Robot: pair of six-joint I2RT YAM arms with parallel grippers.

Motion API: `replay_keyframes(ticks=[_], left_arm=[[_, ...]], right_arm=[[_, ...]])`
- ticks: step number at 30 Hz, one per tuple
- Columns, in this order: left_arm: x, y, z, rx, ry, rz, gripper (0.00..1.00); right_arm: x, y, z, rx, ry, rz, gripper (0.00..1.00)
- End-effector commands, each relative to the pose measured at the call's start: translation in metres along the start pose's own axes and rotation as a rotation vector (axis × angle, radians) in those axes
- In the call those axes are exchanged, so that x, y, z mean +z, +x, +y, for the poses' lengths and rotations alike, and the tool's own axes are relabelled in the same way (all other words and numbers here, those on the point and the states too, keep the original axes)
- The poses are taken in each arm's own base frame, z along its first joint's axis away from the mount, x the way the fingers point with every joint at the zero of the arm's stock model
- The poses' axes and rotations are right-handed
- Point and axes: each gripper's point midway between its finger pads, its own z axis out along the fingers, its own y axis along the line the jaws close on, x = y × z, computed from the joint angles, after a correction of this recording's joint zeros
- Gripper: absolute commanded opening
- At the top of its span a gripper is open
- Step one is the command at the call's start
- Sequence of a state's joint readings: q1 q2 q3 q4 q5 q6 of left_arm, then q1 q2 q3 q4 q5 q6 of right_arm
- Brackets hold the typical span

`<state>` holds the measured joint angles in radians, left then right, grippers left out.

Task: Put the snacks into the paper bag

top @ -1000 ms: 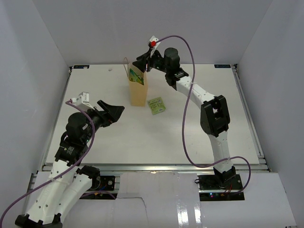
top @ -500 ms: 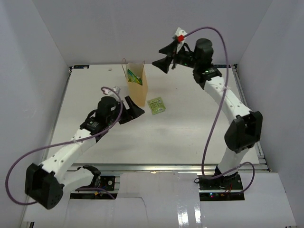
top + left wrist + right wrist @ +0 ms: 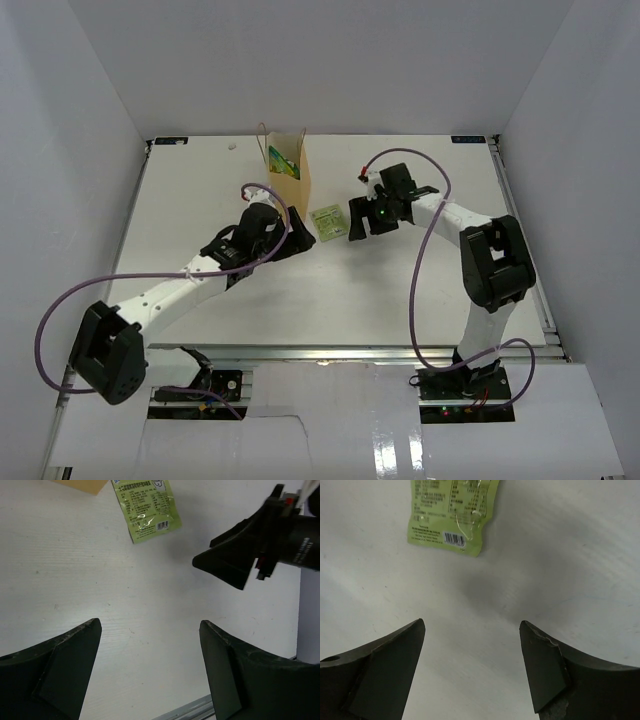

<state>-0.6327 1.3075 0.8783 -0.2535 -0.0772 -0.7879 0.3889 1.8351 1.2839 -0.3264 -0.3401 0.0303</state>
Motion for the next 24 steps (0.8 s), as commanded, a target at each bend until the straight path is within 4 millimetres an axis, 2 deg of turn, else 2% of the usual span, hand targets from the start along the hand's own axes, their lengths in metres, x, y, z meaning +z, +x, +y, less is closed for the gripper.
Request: replay_keyframes(ticks=[1,2,3,4,5,9,10,13,18,21,22,24], left_arm=[[-0.029,-0.016,0.009,0.041,-0.013,-0.112,0.9],[-0.035,-0.014,0.013,0.015,-0.018,-0.119,0.9],[-0.049,-0.015,0.016,-0.005,-0.011,-0.138,0.9],[-0.052,-0.008,0.027,-0.019,-0.033,-0.141,0.9],[-0.059,-0.007,0.03,-0.053,-0.032,-0.151,0.9],[-0.09,0.0,0.045,-0.136,-0.032,-0.191,0.89],[-0.101,-0.004,0.045,-0.153,-0.011,-0.221,0.89],[-0.114,-0.001,0.05,-0.196,-0.003,-0.234,0.89],[-0.119,0.003,0.049,-0.219,0.018,-0.222,0.89],[-0.117,0.0,0.043,-0.223,0.033,-0.224,0.89],[-0.115,0.0,0.042,-0.219,0.032,-0.219,0.9],[-0.114,-0.004,0.033,-0.222,0.066,-0.223,0.9]], right_arm=[[0.002,-0.025,0.015,0.098,0.095,-0.067,0.82],[0.013,-0.022,0.015,0.114,0.096,-0.051,0.81],[0.018,-0.028,0.02,0.122,0.088,-0.06,0.79],[0.029,-0.023,0.018,0.157,0.089,-0.036,0.77],[0.036,-0.024,0.018,0.167,0.091,-0.031,0.75],[0.059,-0.031,0.017,0.179,0.125,-0.011,0.75],[0.066,-0.034,0.014,0.183,0.139,-0.012,0.75],[0.079,-0.039,0.011,0.201,0.156,-0.012,0.75],[0.096,-0.045,0.017,0.158,0.173,-0.025,0.74],[0.096,-0.041,0.016,0.159,0.182,-0.019,0.59],[0.097,-0.031,0.015,0.163,0.187,-0.001,0.46],[0.094,-0.024,0.012,0.167,0.2,0.011,0.37]])
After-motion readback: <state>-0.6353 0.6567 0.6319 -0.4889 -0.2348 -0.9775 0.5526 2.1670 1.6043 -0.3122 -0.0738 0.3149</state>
